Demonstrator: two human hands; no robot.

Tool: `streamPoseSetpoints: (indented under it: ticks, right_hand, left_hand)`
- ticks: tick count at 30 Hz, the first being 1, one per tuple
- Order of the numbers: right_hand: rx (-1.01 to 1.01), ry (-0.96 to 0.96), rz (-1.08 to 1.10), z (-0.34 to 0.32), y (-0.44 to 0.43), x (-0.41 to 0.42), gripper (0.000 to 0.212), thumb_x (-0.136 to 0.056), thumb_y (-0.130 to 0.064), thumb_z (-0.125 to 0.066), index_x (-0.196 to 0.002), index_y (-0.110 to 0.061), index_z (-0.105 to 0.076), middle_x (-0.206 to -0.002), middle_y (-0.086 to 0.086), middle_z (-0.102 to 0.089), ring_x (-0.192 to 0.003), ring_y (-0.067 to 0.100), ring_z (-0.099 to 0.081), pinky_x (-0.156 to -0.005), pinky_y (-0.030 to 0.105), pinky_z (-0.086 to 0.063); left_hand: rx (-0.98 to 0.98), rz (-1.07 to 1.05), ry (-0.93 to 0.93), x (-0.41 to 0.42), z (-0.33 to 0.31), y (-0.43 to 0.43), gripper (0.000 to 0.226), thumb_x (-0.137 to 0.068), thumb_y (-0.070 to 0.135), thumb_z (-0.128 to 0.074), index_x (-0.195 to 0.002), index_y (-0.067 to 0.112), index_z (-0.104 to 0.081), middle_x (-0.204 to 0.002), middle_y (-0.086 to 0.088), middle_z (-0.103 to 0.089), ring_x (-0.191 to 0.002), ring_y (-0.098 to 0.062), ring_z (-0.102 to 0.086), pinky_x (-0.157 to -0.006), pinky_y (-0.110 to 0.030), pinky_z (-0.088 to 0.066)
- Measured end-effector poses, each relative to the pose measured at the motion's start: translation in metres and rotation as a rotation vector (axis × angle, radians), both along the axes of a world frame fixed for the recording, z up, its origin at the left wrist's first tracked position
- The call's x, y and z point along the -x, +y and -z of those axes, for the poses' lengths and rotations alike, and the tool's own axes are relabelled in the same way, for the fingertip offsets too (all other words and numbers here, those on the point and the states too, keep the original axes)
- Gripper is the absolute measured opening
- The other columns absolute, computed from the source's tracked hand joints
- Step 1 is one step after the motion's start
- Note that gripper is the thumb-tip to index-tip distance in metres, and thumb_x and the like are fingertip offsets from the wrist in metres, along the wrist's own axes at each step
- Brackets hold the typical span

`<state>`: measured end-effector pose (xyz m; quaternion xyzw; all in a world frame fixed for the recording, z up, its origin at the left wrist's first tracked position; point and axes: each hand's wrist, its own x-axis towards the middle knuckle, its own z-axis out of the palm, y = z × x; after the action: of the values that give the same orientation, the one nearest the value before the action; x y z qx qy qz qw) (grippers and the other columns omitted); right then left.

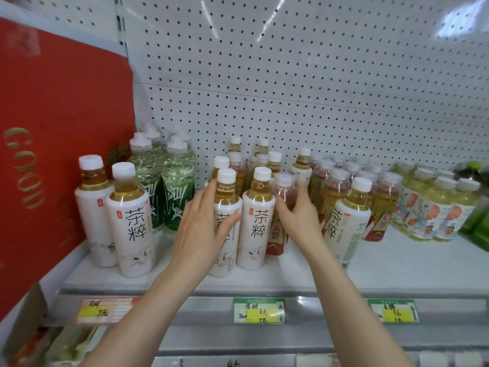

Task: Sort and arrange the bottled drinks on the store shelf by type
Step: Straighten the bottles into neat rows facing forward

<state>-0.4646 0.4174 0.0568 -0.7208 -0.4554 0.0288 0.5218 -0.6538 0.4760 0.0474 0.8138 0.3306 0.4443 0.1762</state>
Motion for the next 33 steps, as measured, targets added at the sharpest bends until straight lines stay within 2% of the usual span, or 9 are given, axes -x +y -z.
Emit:
streamPoseSetpoints:
  ticks: [5, 9, 13, 16, 19, 21, 24, 28, 33]
  right_hand:
    - [0.074, -0.054, 0.030, 0.008, -0.001, -0.006, 0.068, -0.093, -0.043, -0.060, -0.149, -0.028, -0.025, -0.139, -0.006, -0.053, -0.124, 0.016, -0.053, -0.098, 0.035, -0.045]
    - [-0.032, -0.188, 0.163, 0.018, -0.031, 0.007, 0.071, -0.091, -0.048, -0.058, -0.149, -0.024, -0.026, -0.142, -0.003, -0.050, -0.126, 0.018, -0.051, -0.101, 0.045, -0.046]
    - [-0.165, -0.176, 0.141, -0.004, -0.070, 0.008, 0.063, -0.089, -0.048, -0.061, -0.142, -0.024, -0.036, -0.127, -0.008, -0.060, -0.115, 0.010, -0.057, -0.097, 0.041, -0.050]
    - [-0.263, -0.040, 0.078, -0.043, -0.101, -0.011, 0.063, -0.088, -0.047, -0.064, -0.141, -0.020, -0.042, -0.112, -0.015, -0.063, -0.102, -0.003, -0.061, -0.090, 0.027, -0.053]
    - [-0.331, 0.091, -0.010, -0.077, -0.130, -0.045, 0.050, -0.087, -0.049, -0.062, -0.128, -0.024, -0.051, -0.109, -0.007, -0.067, -0.099, 0.009, -0.066, -0.087, 0.036, -0.055]
    - [-0.334, 0.140, -0.036, -0.088, -0.142, -0.075, 0.027, -0.088, -0.045, -0.060, -0.107, -0.026, -0.056, -0.092, -0.007, -0.067, -0.085, 0.012, -0.067, -0.080, 0.039, -0.055]
    - [-0.292, 0.101, 0.015, -0.082, -0.158, -0.120, 0.021, -0.088, -0.047, -0.058, -0.105, -0.034, -0.055, -0.088, -0.008, -0.068, -0.081, 0.012, -0.069, -0.077, 0.040, -0.057]
    - [-0.143, -0.041, 0.139, -0.051, -0.167, -0.176, 0.045, -0.091, -0.046, -0.060, -0.130, -0.029, -0.045, -0.099, -0.018, -0.062, -0.085, -0.004, -0.059, -0.071, 0.019, -0.044]
    - [-0.014, -0.082, 0.109, -0.008, -0.156, -0.220, 0.075, -0.084, -0.053, -0.065, -0.145, -0.030, -0.028, -0.132, -0.006, -0.055, -0.118, 0.017, -0.056, -0.099, 0.047, -0.048]
  left_hand:
    - [-0.007, -0.024, -0.056, -0.002, -0.001, -0.004, 0.075, -0.088, 0.039, -0.062, -0.151, 0.023, -0.024, -0.149, 0.000, -0.035, -0.137, -0.016, -0.033, -0.111, -0.035, -0.032]
    - [-0.255, -0.114, -0.198, -0.009, -0.003, -0.020, 0.066, -0.088, 0.016, -0.067, -0.146, 0.012, -0.034, -0.148, -0.010, -0.032, -0.139, -0.022, -0.029, -0.115, -0.026, -0.019]
    - [-0.416, 0.010, -0.416, -0.032, -0.003, -0.042, 0.049, -0.088, 0.001, -0.061, -0.135, -0.001, -0.045, -0.138, -0.019, -0.039, -0.134, -0.012, -0.031, -0.114, -0.029, -0.026]
    - [-0.289, 0.139, -0.427, -0.057, 0.005, -0.057, 0.048, -0.091, 0.006, -0.058, -0.137, 0.007, -0.043, -0.139, -0.007, -0.039, -0.134, -0.015, -0.037, -0.109, -0.046, -0.037]
    - [-0.103, 0.235, -0.257, -0.090, 0.008, -0.073, 0.054, -0.095, 0.024, -0.058, -0.143, 0.030, -0.033, -0.141, 0.014, -0.033, -0.133, -0.017, -0.042, -0.106, -0.049, -0.042]
    - [0.004, 0.250, -0.156, -0.117, 0.006, -0.083, 0.063, -0.092, 0.038, -0.060, -0.145, 0.036, -0.026, -0.145, 0.013, -0.033, -0.133, -0.014, -0.041, -0.108, -0.047, -0.040]
    - [0.205, 0.247, -0.047, -0.156, 0.007, -0.090, 0.088, -0.079, 0.061, -0.062, -0.150, 0.036, -0.016, -0.154, 0.008, -0.030, -0.136, -0.014, -0.038, -0.110, -0.045, -0.038]
    - [0.288, 0.231, -0.037, -0.190, 0.020, -0.097, 0.087, -0.075, 0.056, -0.071, -0.146, 0.038, -0.025, -0.147, 0.010, -0.043, -0.130, -0.013, -0.046, -0.105, -0.045, -0.043]
    - [0.280, 0.142, -0.072, -0.203, 0.028, -0.107, 0.072, -0.078, 0.048, -0.071, -0.140, 0.035, -0.036, -0.132, 0.011, -0.056, -0.117, -0.013, -0.056, -0.097, -0.040, -0.048]
